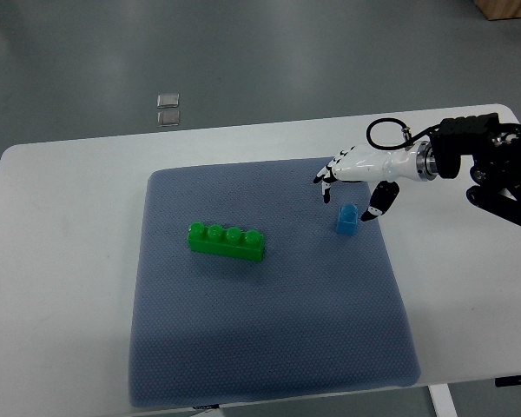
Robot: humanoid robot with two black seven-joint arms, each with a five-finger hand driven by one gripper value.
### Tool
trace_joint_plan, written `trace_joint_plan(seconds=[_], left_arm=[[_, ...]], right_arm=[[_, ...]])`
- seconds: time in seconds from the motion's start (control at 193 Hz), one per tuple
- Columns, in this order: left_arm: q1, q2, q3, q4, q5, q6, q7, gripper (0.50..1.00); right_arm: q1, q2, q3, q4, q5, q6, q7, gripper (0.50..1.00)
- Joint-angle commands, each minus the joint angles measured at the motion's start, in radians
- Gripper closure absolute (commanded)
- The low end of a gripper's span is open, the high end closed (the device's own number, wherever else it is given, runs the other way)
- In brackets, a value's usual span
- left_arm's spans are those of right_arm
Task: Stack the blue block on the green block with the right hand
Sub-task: 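Lower the open right hand down around the small blue block, then close the right hand's fingers to grasp the blue block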
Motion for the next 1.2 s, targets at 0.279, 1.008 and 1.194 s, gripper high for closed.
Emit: trace_joint_plan(seconds=[0.279, 1.008, 1.194], left_arm=[[0.0, 0.0, 0.0, 0.001, 0.0, 0.0, 0.0, 0.5], [0.0, 0.0, 0.0, 0.0, 0.0, 0.0, 0.0, 0.5], [0.0, 0.0, 0.0, 0.0, 0.0, 0.0, 0.0, 0.5]], right_arm=[[-0.017, 0.054, -0.049, -0.025, -0.011, -0.053, 0.0, 0.587], [-0.044, 0.054, -0.052, -0.069, -0.04, -0.123, -0.002, 0.589], [-0.055, 0.054, -0.052, -0.077, -0.042, -0.136, -0.002, 0.589]])
